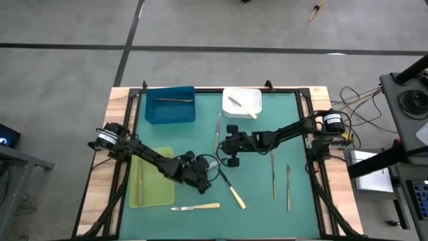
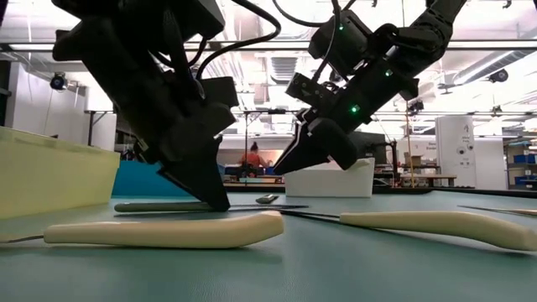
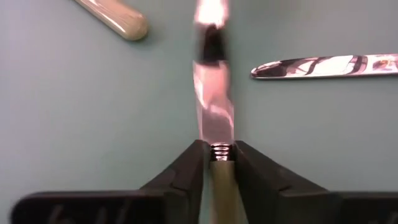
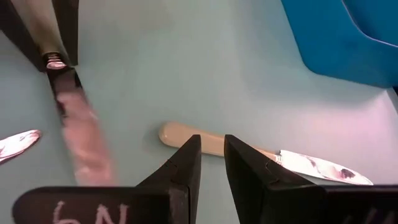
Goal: Sort silverware by color (type)
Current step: Put the bottom green knife into the green bin
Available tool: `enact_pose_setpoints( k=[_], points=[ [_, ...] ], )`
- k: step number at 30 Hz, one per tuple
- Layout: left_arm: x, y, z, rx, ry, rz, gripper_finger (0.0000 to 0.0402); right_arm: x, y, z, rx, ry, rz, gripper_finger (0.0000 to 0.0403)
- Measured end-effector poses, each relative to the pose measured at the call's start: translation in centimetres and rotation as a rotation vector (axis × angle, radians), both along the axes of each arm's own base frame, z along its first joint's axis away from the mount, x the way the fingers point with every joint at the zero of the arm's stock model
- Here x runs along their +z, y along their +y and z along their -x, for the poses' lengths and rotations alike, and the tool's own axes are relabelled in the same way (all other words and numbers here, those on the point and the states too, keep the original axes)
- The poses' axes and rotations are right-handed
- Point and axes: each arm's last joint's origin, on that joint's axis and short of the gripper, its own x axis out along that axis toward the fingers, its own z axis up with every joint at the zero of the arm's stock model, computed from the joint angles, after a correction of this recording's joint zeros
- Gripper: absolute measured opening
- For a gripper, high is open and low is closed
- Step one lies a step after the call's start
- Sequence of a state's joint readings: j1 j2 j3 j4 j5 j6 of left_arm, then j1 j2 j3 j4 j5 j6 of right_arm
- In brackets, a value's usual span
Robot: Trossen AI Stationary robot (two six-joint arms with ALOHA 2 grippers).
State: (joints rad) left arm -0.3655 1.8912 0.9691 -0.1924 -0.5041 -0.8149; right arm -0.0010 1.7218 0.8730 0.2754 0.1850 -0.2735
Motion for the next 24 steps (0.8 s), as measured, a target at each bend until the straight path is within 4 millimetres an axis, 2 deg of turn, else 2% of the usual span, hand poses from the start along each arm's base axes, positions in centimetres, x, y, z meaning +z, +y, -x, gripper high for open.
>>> enact_pose_setpoints(
  k=[3, 6, 24],
  points=[
    [-0.03, 0.02, 0.02, 0.011, -0.003, -0.002, 0.0028, 0.07, -0.06, -0.05, 0.000, -0.009, 0.001, 0.0063],
    [0.02, 0.06, 0.03, 0.027, -0.010, -0.005, 0.0011, 0.13, -0.07, -0.09, -0.001, -0.016, 0.001, 0.0063],
    [0.61, 0.34, 0.10, 0.089, -0.048, 0.012, 0.0003, 0.10, -0.07, -0.06, 0.002, -0.013, 0.005, 0.0063]
  ],
)
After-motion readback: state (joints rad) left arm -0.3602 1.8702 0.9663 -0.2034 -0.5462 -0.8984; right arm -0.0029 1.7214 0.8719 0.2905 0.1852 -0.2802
